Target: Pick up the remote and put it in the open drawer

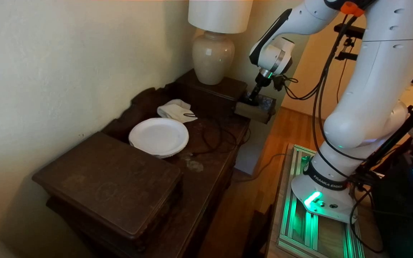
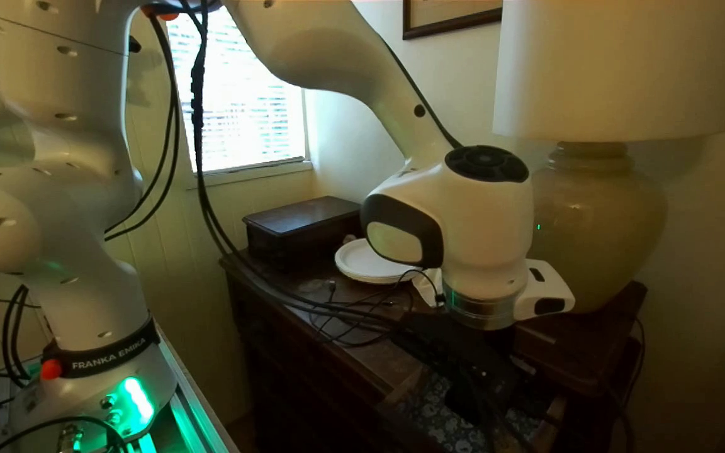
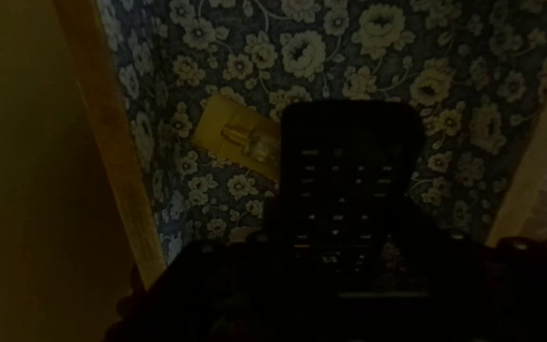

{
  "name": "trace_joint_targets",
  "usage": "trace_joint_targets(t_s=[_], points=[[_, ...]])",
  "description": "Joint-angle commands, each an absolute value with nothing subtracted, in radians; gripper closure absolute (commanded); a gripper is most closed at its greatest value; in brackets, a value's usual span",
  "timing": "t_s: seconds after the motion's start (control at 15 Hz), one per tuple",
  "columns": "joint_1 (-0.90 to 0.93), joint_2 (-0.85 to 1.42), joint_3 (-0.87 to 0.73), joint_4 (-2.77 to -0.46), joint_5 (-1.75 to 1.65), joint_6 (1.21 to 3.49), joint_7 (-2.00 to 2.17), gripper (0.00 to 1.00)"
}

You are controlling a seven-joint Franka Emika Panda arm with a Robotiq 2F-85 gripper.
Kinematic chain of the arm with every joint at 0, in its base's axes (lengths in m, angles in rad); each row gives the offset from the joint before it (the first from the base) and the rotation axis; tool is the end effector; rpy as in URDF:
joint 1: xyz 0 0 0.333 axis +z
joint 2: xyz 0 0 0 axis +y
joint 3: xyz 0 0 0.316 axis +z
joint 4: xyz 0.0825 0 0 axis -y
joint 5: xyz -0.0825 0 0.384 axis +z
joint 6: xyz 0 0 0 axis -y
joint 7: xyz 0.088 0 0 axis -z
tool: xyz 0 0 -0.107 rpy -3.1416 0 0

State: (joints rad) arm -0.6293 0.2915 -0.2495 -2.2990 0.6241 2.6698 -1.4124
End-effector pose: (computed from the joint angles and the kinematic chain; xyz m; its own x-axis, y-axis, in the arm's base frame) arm 0.3257 -0.4232 0.2314 0.9671 0.0012 0.2543 0.0024 -1.0000 -0.0046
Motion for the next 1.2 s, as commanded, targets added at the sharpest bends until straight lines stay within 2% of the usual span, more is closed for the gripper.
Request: trace_joint_targets(t_s=[0.0, 0.13, 0.27, 0.67, 1.13], points=[[-0.656, 0.304, -0.217, -2.271, 0.646, 2.678, -1.447, 0.14], [-0.654, 0.287, -0.217, -2.277, 0.629, 2.670, -1.441, 0.03], [-0.647, 0.264, -0.228, -2.286, 0.598, 2.646, -1.427, 0.00], [-0.606, 0.166, -0.311, -2.332, 0.369, 2.529, -1.246, 0.00], [-0.580, 0.034, -0.380, -2.335, 0.174, 2.278, -1.124, 0.00]])
